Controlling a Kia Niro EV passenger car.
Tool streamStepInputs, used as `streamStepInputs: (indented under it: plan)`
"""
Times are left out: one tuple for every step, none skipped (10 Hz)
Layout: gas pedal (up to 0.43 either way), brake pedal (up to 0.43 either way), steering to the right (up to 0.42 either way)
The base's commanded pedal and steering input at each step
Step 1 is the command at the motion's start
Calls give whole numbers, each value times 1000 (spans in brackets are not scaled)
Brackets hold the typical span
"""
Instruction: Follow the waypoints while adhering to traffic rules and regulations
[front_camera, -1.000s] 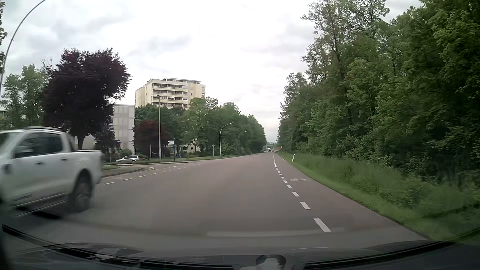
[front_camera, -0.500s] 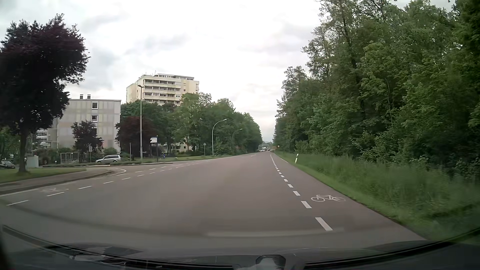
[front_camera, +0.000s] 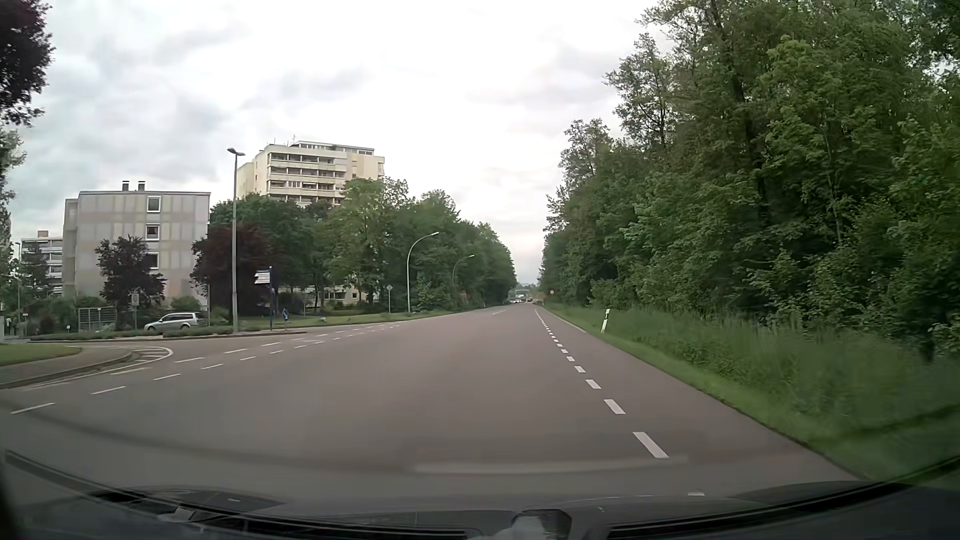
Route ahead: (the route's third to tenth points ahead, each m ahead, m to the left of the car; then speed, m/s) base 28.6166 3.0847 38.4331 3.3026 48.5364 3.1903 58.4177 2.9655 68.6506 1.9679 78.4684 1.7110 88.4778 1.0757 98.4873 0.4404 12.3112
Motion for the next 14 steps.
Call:
streamStepInputs:
  plan:
    - [87, 0, 11]
    - [87, 0, 11]
    - [87, 0, 11]
    - [87, 0, 11]
    - [87, 0, 11]
    - [87, 0, 11]
    - [87, 0, 11]
    - [87, 0, 11]
    - [87, 0, 10]
    - [87, 0, 10]
    - [87, 0, 10]
    - [87, 0, 9]
    - [87, 0, 8]
    - [87, 0, 7]
